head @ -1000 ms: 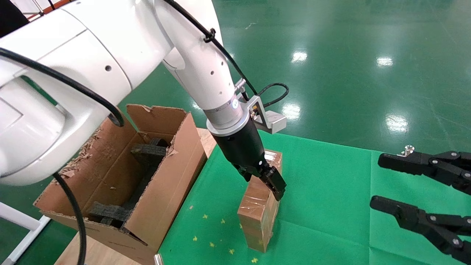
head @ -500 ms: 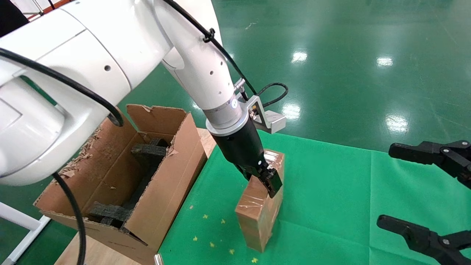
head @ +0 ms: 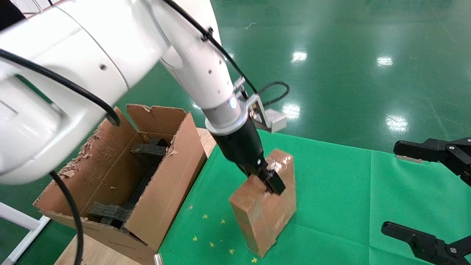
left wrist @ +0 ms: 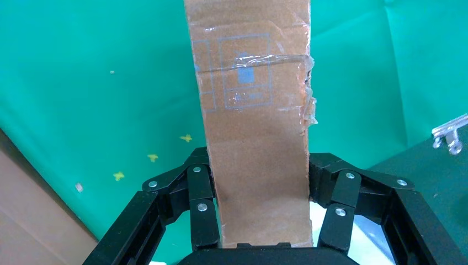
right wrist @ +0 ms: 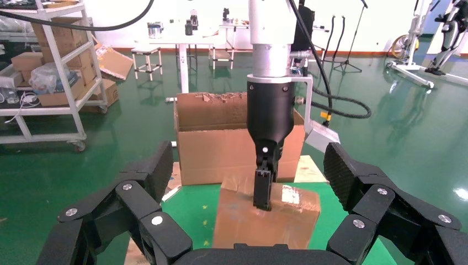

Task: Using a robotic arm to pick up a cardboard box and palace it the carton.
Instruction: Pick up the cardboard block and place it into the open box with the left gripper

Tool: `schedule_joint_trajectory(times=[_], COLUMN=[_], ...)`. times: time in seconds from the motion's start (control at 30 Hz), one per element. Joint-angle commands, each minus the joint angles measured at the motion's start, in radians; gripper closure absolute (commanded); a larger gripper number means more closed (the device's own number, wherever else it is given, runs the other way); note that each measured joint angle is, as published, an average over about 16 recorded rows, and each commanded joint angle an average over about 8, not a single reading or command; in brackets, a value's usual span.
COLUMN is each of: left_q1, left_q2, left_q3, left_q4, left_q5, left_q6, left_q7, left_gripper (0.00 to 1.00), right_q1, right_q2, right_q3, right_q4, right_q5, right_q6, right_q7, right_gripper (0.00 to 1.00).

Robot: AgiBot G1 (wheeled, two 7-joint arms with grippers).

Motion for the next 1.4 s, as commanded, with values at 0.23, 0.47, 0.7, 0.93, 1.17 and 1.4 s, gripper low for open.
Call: schedule_joint_trajectory(times=[0.23,0.47,0.7,0.93,1.17,1.4], left_q1=[-0.126,-0.28,-0.372,-0.387,-0.329,-0.254], left_q2=[-0.107,-0.203,-0.289,-0.406,-0.527,-0.6], left_q3=[-0.068,-0.078,-0.035,0.001,0.015,0.022], left_q4=[0.026,0.125,0.204,0.236,0.257,0.313], left_q5=[-0.019,0.047,0.148,0.212,0.224,0.218], left_q6=[-0.082,-0.11,-0.088,-0.077,-0.099,-0.127], left_q7=[0.114,0.246,0.329,0.386,0.462,0.555], left_gripper=[1.0,1.0,1.0,1.0,1.0,1.0], right_q1=[0.0,0.0,0.0,0.0,0.0,0.0], right_q2=[0.0,0.0,0.0,0.0,0.0,0.0], right_q3=[0.0,0.0,0.0,0.0,0.0,0.0], right_q4=[0.0,0.0,0.0,0.0,0.0,0.0], right_q5=[0.0,0.0,0.0,0.0,0.0,0.0], right_q6=[0.0,0.0,0.0,0.0,0.0,0.0], right_q7=[0.0,0.0,0.0,0.0,0.0,0.0], right_gripper=[0.0,0.0,0.0,0.0,0.0,0.0])
